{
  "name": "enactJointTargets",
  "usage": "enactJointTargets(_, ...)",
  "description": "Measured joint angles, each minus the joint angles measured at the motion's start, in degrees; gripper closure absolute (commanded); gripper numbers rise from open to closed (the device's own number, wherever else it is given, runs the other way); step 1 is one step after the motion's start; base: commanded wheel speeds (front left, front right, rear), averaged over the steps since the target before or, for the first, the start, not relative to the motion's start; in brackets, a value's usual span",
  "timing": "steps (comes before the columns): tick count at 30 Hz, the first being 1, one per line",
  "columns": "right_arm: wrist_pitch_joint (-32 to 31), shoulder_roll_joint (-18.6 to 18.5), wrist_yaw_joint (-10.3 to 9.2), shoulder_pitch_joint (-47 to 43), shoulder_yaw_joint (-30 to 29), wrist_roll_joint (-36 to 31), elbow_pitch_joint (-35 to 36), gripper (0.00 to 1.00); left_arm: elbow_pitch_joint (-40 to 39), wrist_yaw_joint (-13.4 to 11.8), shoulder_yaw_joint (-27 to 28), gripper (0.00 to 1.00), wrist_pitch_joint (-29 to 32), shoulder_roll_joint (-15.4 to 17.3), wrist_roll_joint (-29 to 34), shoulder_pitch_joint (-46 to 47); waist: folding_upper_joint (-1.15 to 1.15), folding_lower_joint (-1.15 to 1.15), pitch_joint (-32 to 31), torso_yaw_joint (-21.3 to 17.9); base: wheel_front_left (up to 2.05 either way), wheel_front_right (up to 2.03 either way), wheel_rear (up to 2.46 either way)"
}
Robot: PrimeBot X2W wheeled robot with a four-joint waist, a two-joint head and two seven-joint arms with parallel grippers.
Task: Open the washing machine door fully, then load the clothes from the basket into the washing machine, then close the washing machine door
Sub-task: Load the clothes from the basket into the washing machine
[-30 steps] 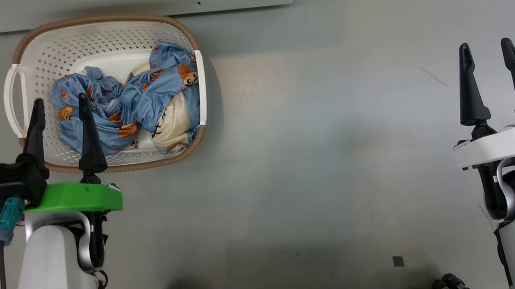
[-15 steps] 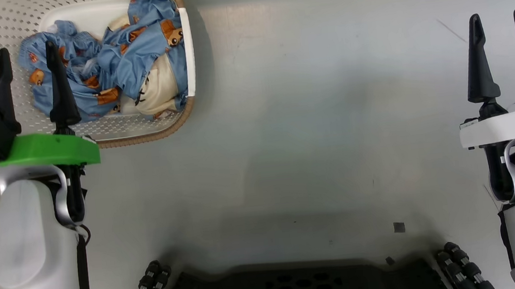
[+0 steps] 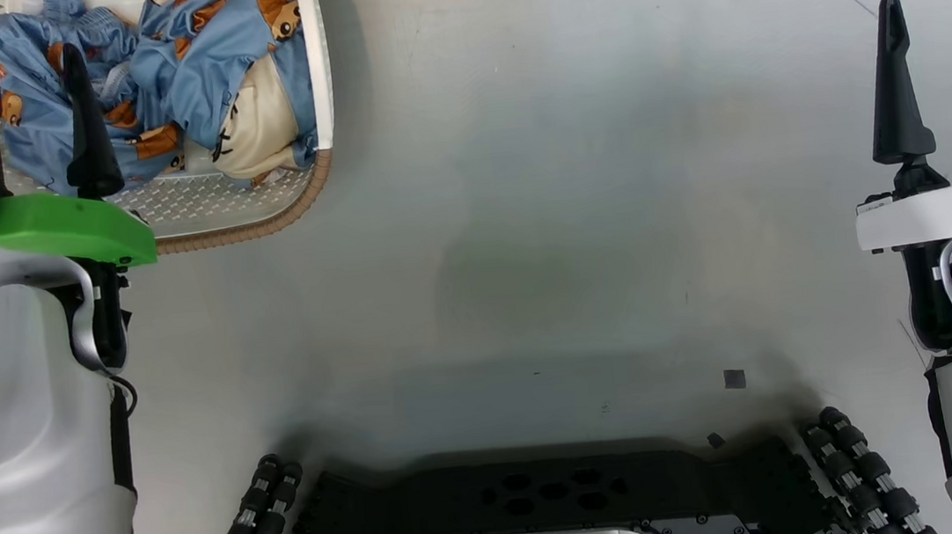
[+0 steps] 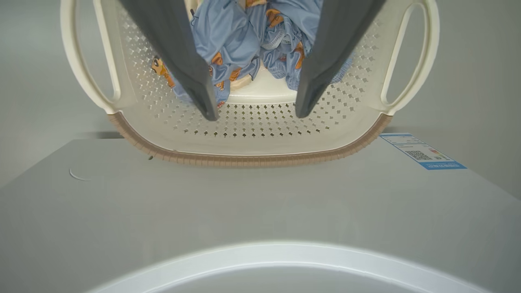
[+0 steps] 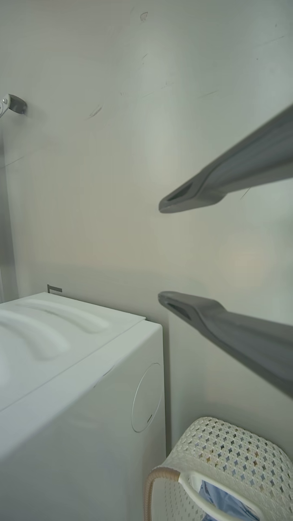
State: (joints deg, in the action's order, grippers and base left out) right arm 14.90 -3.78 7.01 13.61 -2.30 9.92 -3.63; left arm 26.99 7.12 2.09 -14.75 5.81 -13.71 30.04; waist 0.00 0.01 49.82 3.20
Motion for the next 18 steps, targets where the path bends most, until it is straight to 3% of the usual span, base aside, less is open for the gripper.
enactJointTargets(18, 0.0, 0.1, 0.00, -0.1, -1.1, -0.4, 1.2, 0.00, 12.7, 0.2, 0.9, 0.00, 3.2, 3.0, -0.5, 9.6, 0.00, 0.00, 5.3, -0.7, 0.00, 0.00, 0.00)
